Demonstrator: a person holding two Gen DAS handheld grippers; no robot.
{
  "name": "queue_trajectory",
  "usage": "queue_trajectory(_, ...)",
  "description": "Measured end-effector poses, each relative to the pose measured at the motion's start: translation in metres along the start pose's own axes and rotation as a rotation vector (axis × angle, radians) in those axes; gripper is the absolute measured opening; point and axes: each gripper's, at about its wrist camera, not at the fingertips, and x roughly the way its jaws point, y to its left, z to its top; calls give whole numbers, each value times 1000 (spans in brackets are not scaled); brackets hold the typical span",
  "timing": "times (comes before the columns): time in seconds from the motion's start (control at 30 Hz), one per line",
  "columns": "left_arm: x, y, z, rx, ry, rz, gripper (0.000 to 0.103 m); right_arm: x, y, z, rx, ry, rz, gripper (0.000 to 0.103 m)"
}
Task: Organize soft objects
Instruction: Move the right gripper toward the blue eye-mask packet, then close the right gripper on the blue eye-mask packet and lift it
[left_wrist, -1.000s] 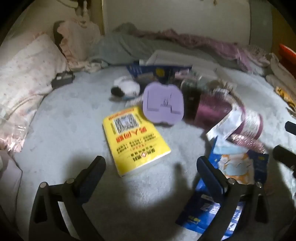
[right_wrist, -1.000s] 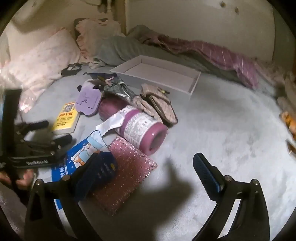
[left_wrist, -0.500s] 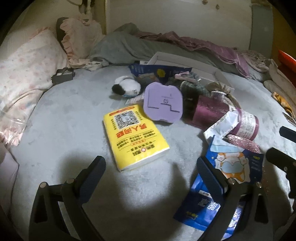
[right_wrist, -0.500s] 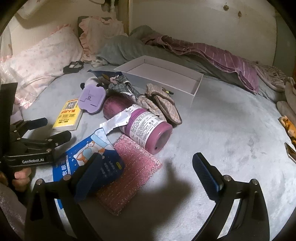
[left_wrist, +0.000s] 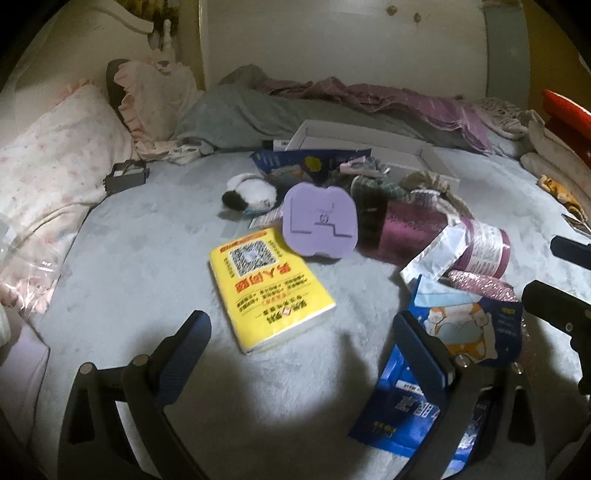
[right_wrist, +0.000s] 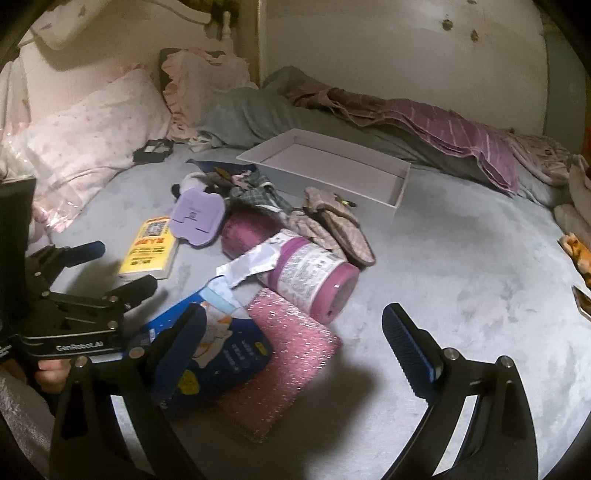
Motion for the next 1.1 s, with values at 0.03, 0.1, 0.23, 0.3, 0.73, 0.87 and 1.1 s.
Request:
queue_trajectory(0.03, 1, -1, -1, 2, 8, 20, 100, 1, 2, 0, -11, -1, 0, 96)
queue_trajectory(0.1, 5, -6, -4, 25, 26, 59, 100, 4, 4, -1, -26, 11, -1, 96)
queue_trajectory(0.23, 12, -15, -8, 68, 54, 60, 100, 9, -2, -5, 0, 25, 24, 96)
queue_trajectory(0.3, 18, -14, -9, 72, 81, 63, 100, 8, -3, -6, -1, 22, 20, 96)
queue_trajectory(0.73, 29, -10, -9, 55, 120, 82, 99, 11, -15, -9, 23, 28, 41, 96)
queue_trajectory(0.87, 33, 1, -8, 3, 141, 53, 94, 11, -16, -10, 28, 26, 57, 95)
queue_trajectory(1.1, 29, 1, -9, 2, 118, 33, 94, 13, -13, -11, 13, 31, 77, 83)
